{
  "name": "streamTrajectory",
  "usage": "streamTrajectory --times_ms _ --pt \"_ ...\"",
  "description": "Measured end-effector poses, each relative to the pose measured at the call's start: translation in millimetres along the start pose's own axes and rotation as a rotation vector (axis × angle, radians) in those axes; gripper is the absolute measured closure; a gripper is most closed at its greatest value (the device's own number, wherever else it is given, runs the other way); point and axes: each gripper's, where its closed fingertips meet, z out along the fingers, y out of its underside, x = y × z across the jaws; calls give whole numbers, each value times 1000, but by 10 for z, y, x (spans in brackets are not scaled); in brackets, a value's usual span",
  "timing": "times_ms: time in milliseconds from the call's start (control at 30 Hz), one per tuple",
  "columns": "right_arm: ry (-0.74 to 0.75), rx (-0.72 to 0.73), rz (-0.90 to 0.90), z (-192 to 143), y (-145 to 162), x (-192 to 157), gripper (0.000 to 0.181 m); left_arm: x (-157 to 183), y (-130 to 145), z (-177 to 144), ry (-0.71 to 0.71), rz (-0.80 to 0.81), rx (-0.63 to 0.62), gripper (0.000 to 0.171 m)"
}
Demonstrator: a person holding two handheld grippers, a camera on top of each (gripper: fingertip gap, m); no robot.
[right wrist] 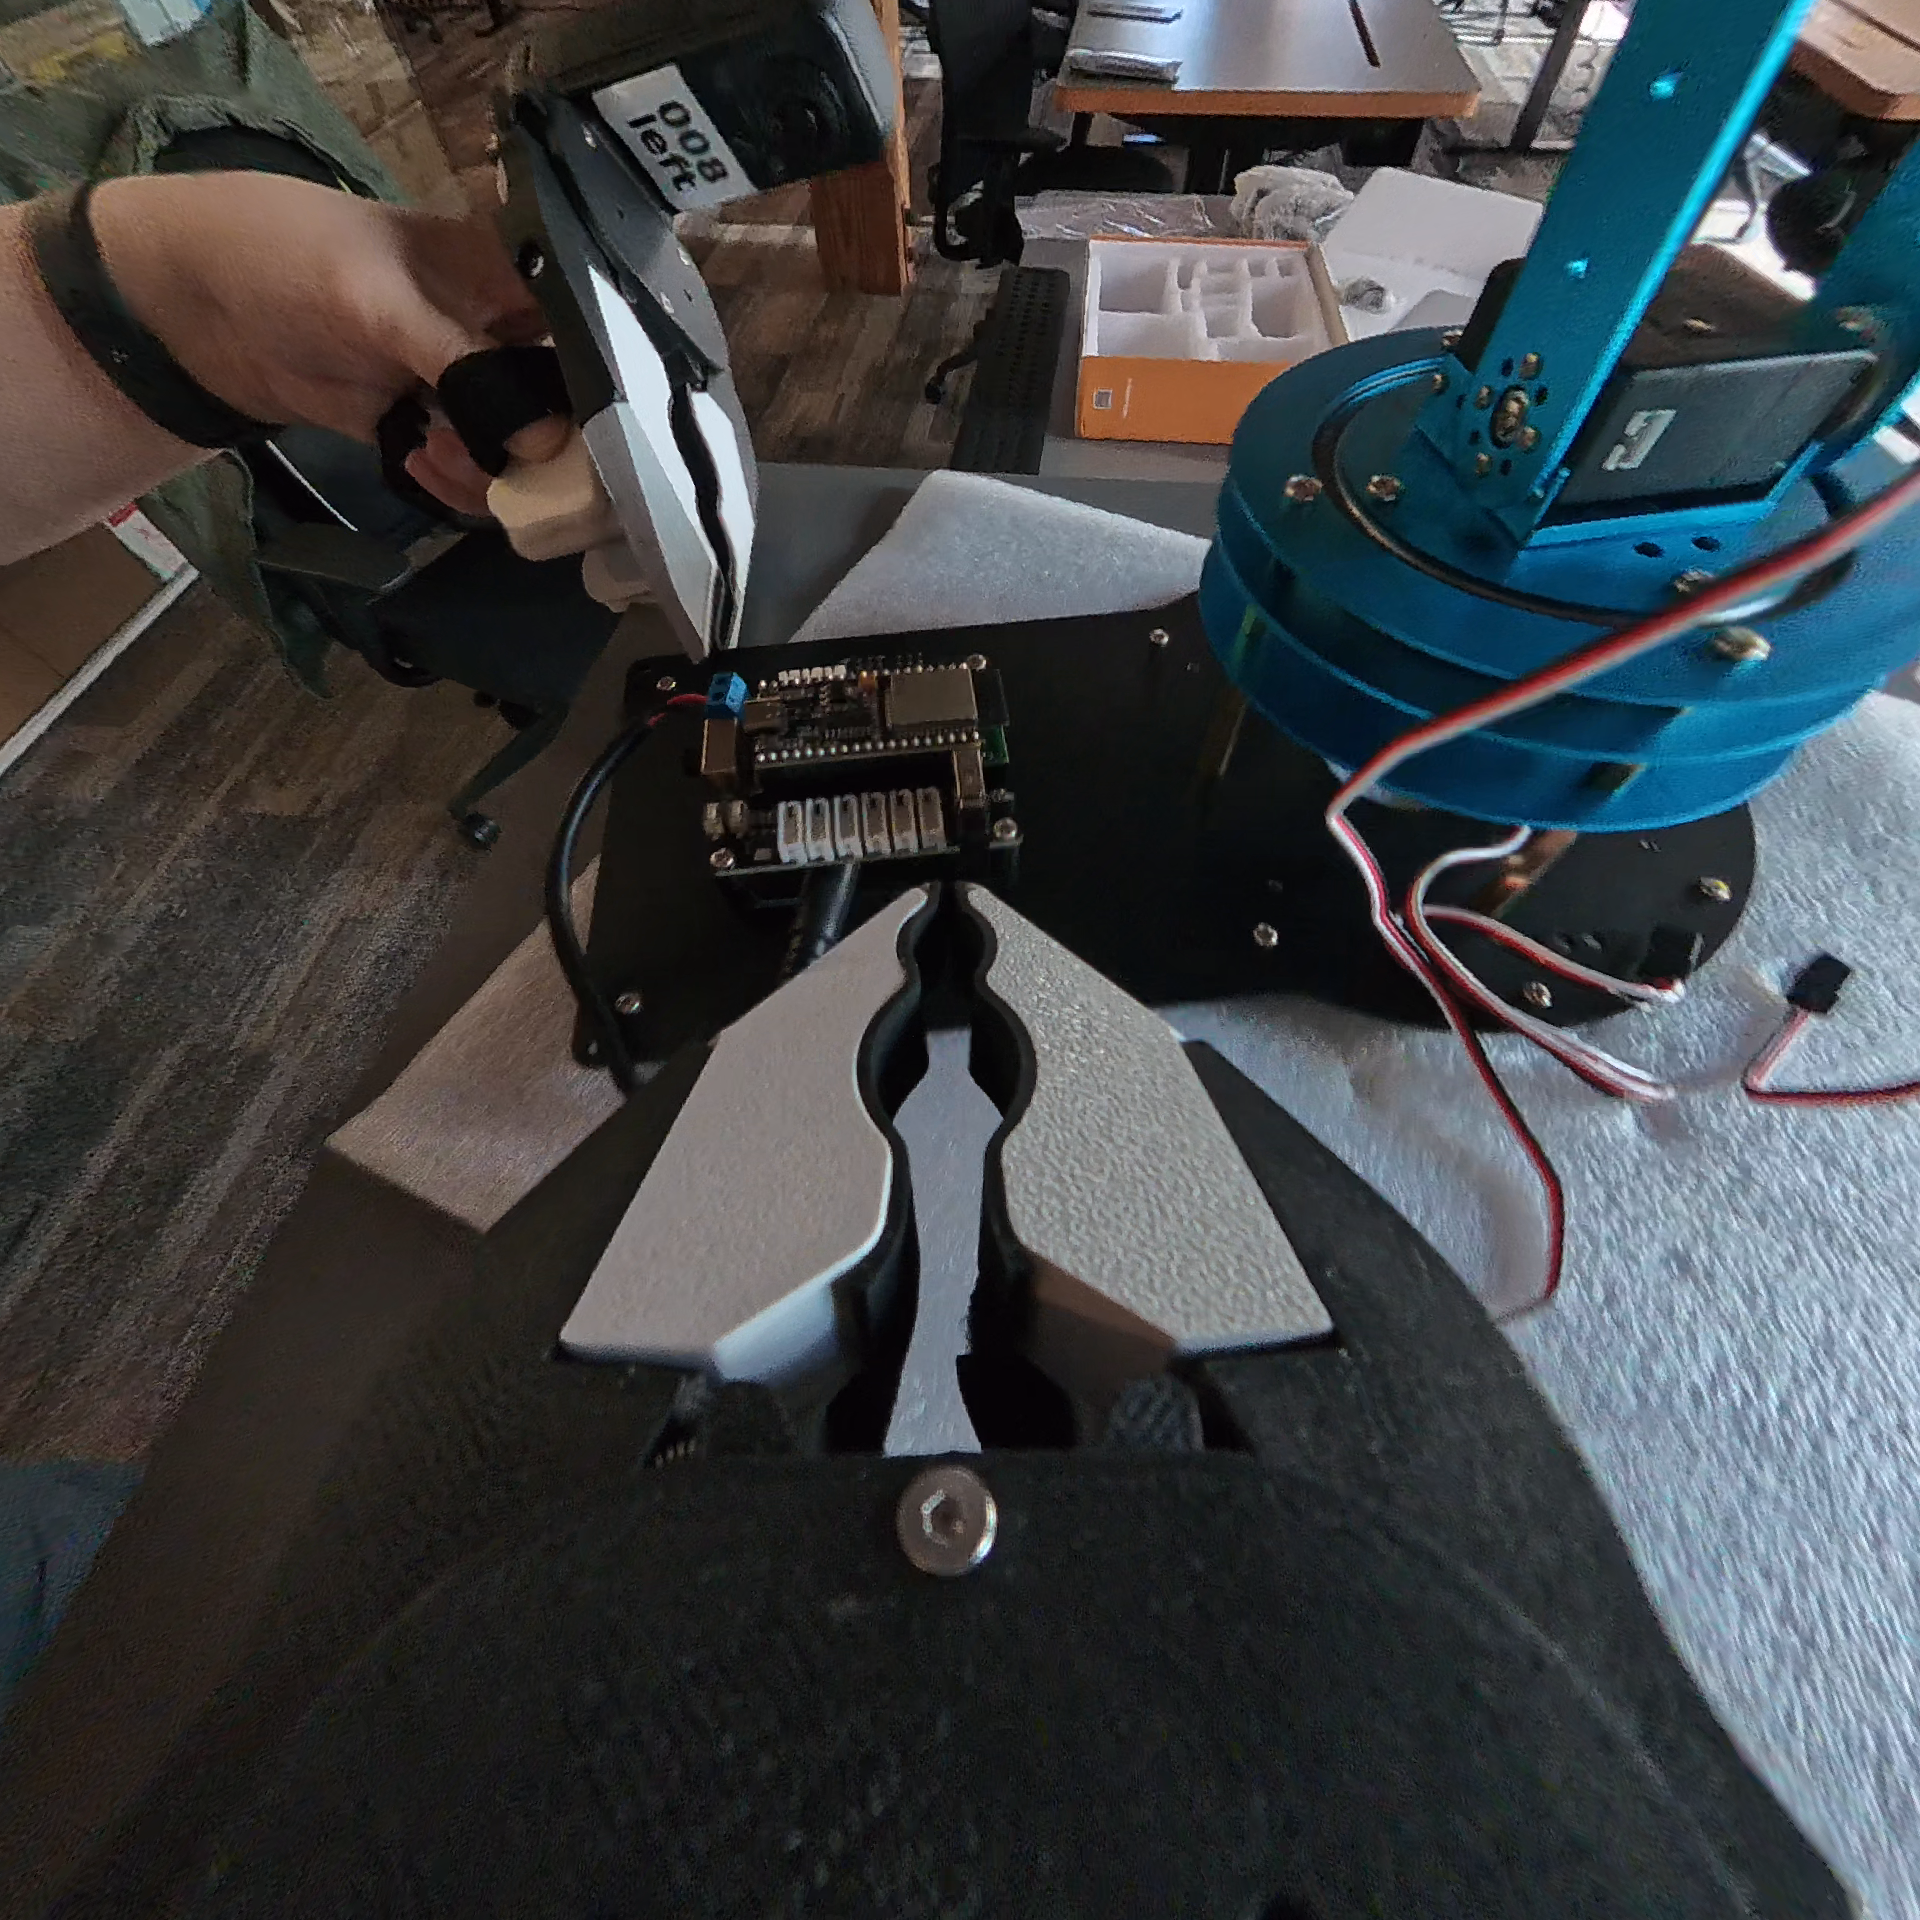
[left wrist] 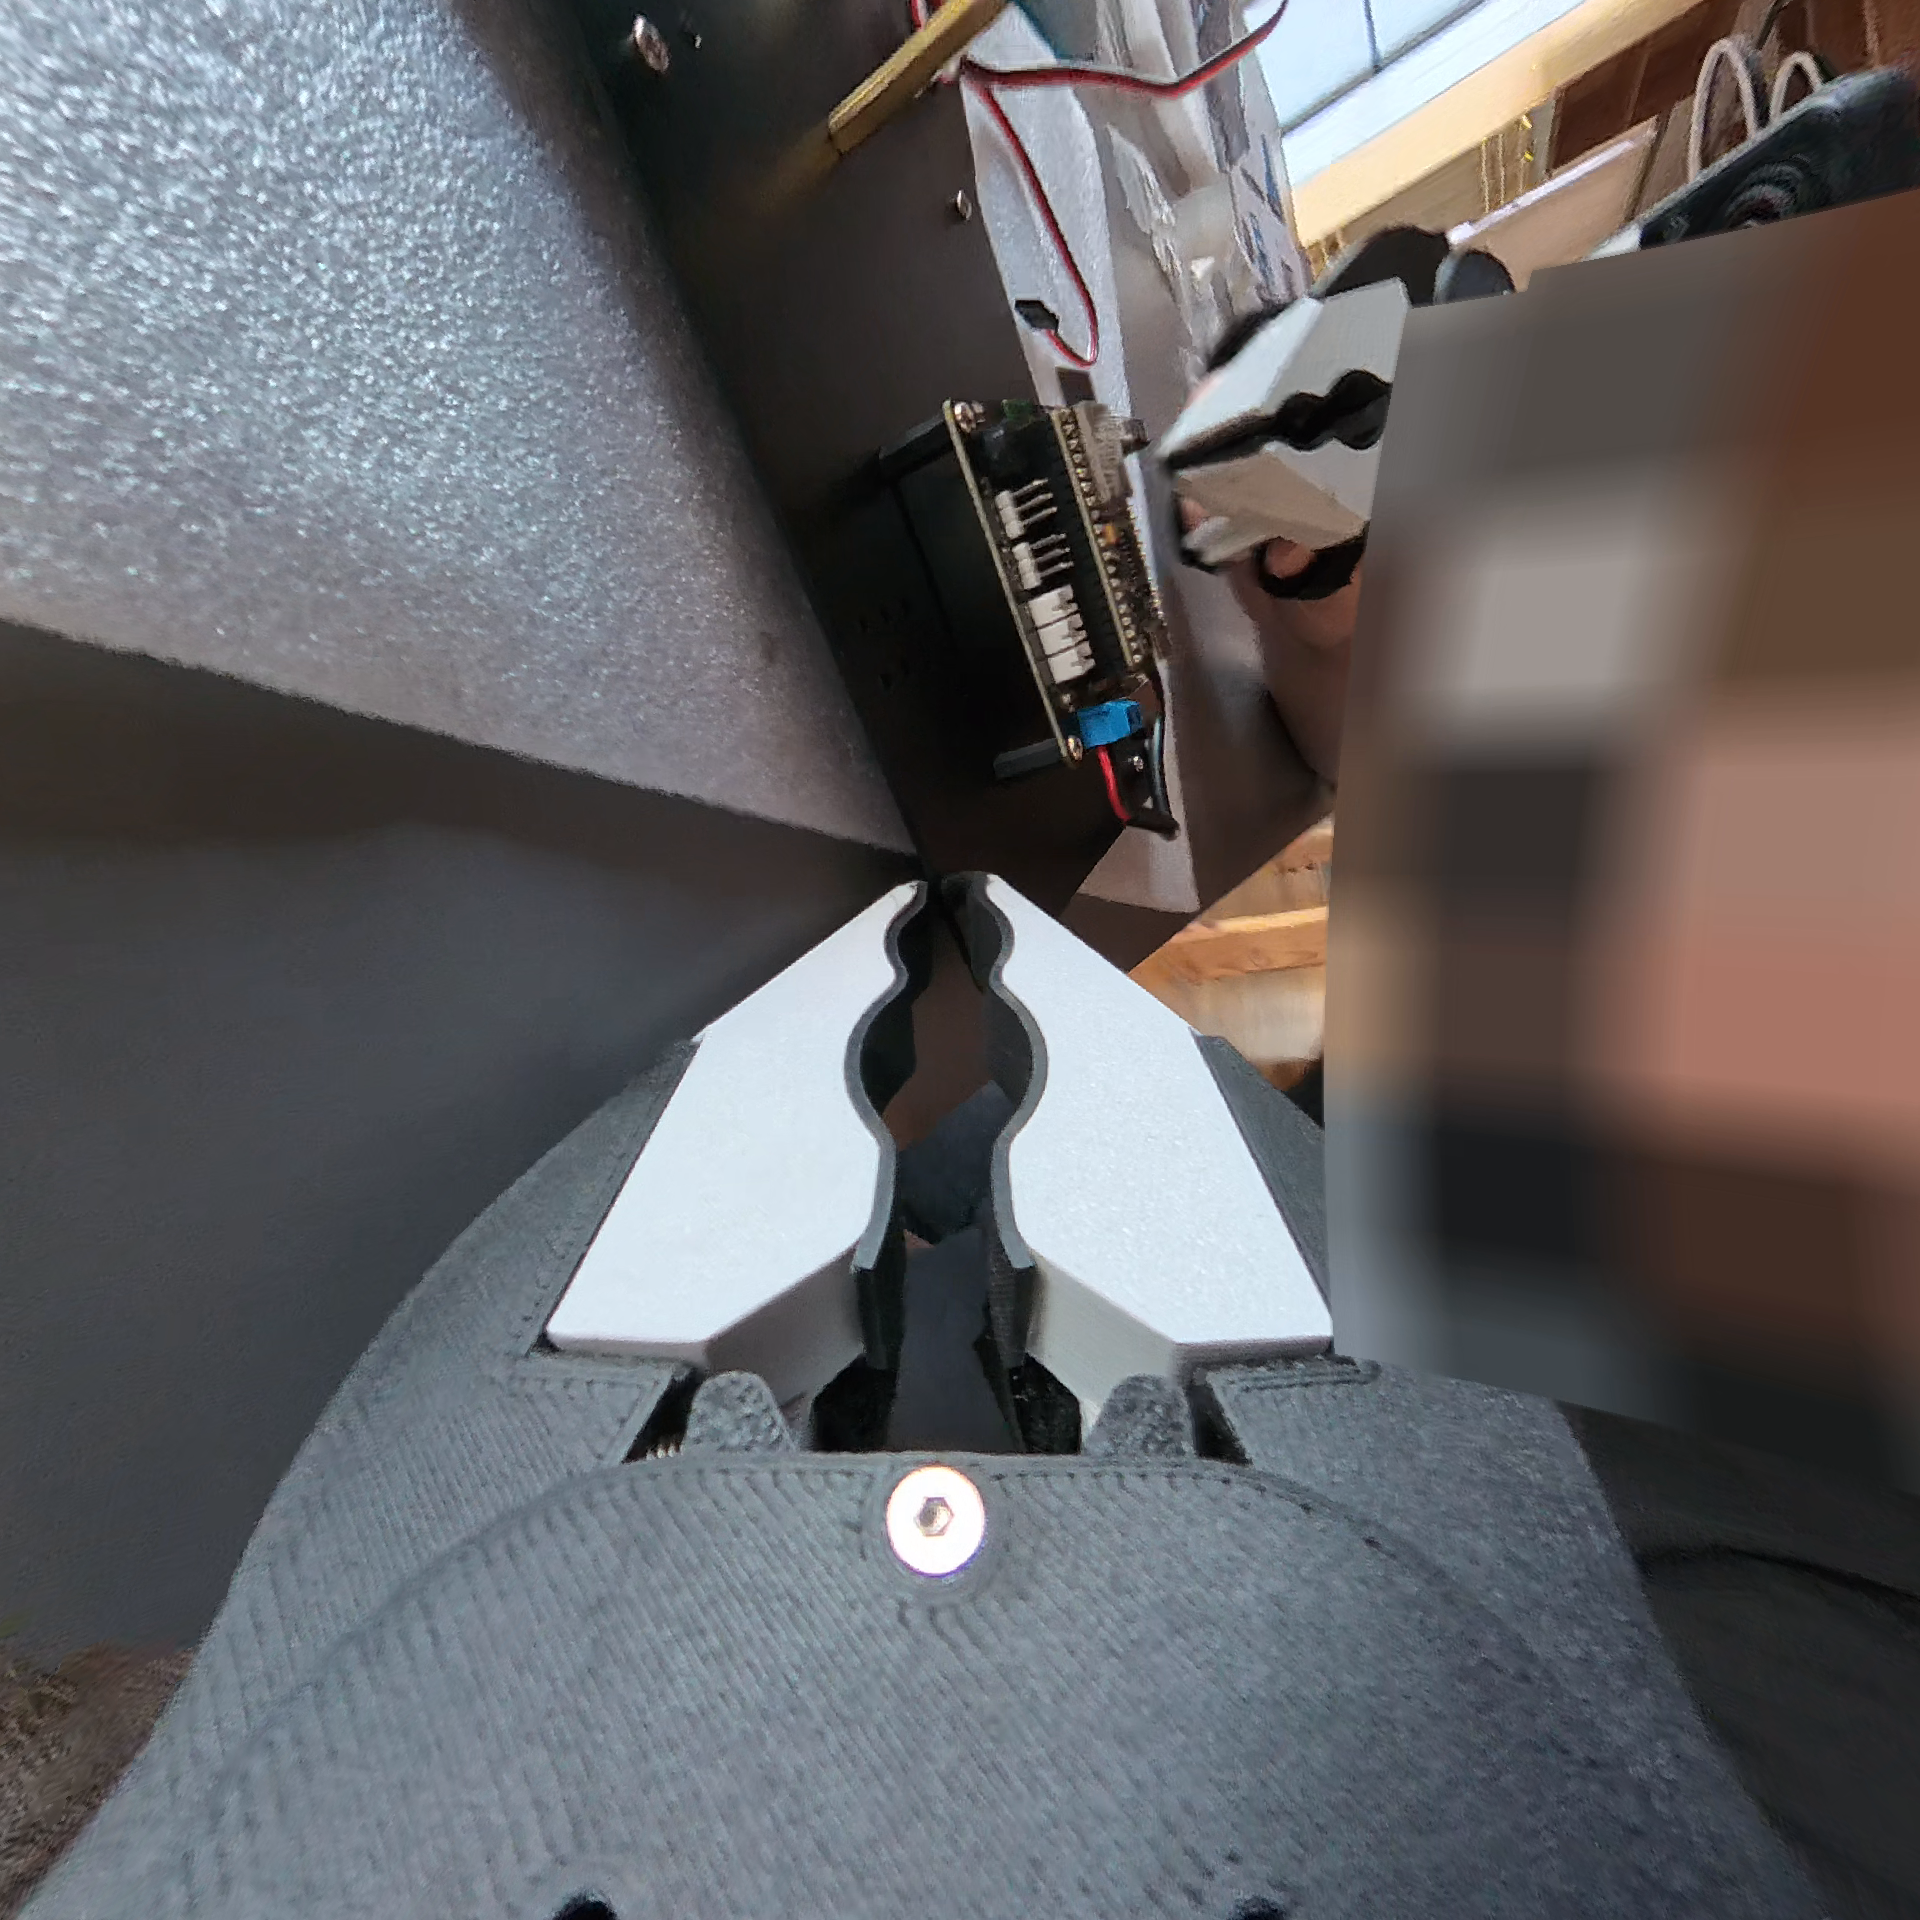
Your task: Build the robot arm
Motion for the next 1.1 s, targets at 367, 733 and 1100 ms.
streamTrajectory --times_ms 367,733,1100 --pt "641 -83 112 -2835 599 -690 181 775 744 -1057 -307 369 416 144" --pt "1201 68 284 -5672 1302 -1372 181 2031 868 156 -410 738 488 128" --pt "1195 -28 298 -7388 2781 -1570 180 3817 -36 3008 -271 1005 624 129"
